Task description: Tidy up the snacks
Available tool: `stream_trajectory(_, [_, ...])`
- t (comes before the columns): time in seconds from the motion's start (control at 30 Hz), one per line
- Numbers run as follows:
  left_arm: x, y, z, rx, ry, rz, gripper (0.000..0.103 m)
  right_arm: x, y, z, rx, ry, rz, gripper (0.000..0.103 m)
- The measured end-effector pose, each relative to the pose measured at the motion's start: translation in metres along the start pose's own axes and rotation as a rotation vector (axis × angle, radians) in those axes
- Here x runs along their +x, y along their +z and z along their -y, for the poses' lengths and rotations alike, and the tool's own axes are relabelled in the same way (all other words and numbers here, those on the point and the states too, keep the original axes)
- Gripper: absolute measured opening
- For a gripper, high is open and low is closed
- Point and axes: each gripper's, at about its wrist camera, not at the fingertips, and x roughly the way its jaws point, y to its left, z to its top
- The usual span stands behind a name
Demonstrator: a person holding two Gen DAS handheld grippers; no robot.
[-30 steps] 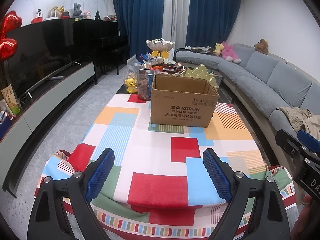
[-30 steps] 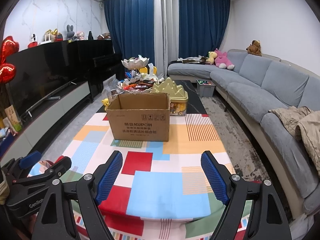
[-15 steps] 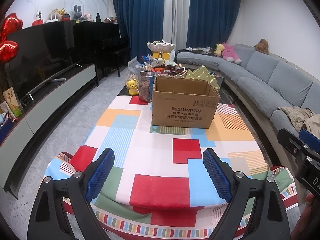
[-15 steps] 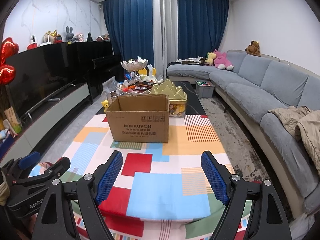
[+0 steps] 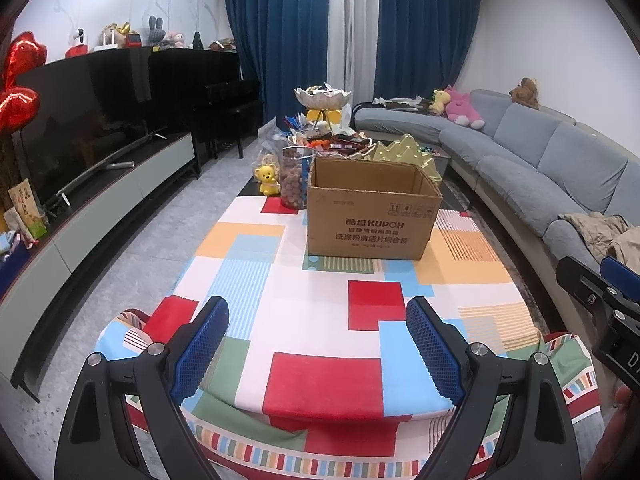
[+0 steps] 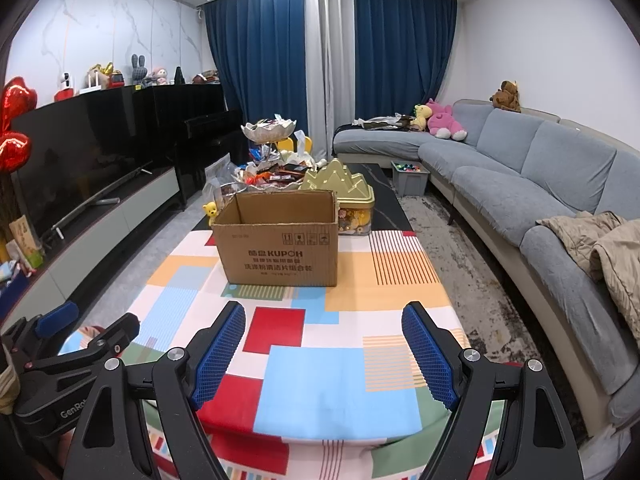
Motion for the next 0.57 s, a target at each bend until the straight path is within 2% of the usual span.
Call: stream_trajectory(0.57, [0.0025,-0.0001,0.0006,0.001,-0.008,-0.001,0.091,0.0028,0.002,-0.0027,0.003,-0.003,-0.01,0.081])
